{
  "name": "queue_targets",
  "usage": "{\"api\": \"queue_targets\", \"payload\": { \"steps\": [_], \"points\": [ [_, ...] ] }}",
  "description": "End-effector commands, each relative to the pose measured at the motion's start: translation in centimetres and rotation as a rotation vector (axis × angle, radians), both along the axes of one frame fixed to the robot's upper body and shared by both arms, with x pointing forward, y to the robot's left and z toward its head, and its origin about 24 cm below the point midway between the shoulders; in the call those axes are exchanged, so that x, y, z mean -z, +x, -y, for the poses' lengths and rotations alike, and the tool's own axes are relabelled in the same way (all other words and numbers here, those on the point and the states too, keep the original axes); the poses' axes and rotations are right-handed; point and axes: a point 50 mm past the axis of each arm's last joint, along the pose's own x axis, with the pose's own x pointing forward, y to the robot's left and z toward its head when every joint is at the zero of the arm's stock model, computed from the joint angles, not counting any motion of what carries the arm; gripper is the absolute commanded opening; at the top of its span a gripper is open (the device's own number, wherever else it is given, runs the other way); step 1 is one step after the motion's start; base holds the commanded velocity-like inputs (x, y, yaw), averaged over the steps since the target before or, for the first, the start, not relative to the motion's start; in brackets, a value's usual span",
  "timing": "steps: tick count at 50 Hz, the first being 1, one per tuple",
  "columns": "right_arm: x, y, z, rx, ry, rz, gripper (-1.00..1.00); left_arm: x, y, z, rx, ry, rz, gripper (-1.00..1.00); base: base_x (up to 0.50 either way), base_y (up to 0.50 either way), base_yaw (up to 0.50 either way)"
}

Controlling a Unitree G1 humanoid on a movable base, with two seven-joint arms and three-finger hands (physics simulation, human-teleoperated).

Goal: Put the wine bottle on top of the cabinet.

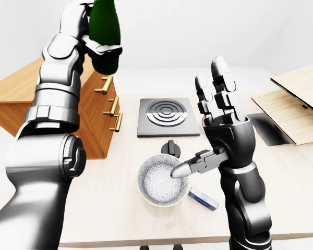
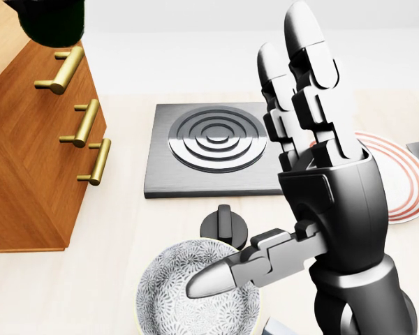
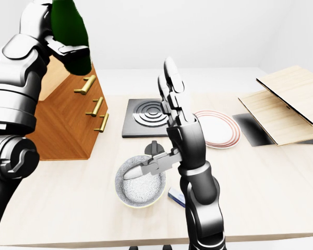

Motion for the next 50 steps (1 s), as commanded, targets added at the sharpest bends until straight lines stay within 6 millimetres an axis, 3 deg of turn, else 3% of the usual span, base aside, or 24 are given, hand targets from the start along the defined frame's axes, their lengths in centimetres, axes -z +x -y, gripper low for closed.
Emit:
{"api": "queue_targets", "payload": {
  "steps": [1, 23, 28, 37, 50],
  "points": [
    [0.2, 0.1, 0.1, 0.003, 0.004, -0.012, 1.00, -1.2, -0.2, -3.2, -0.130, -0.035, -0.054, -1.00, 0.00, 0.00, 0.00],
    [0.8, 0.3, 0.0, 0.003, -0.005, -0.039, 1.00, -2.2, -1.9, -8.6, -0.341, -0.040, -0.045, -1.00, 0.00, 0.00, 0.00],
    [0.9, 0.3, 0.0, 0.005, -0.007, -0.045, 1.00, -2.3, -2.1, -9.2, -0.331, -0.142, -0.046, -1.00, 0.00, 0.00, 0.00],
    [0.7, 0.2, 0.0, 0.006, -0.005, -0.038, 1.00, -0.4, -2.4, -11.2, -0.361, -0.342, -0.051, -1.00, 0.00, 0.00, 0.00],
    [0.7, 0.2, -0.2, 0.004, -0.012, -0.035, 1.00, 2.0, -2.3, -12.2, -0.417, -0.387, -0.098, -1.00, 0.00, 0.00, 0.00]
  ]
}}
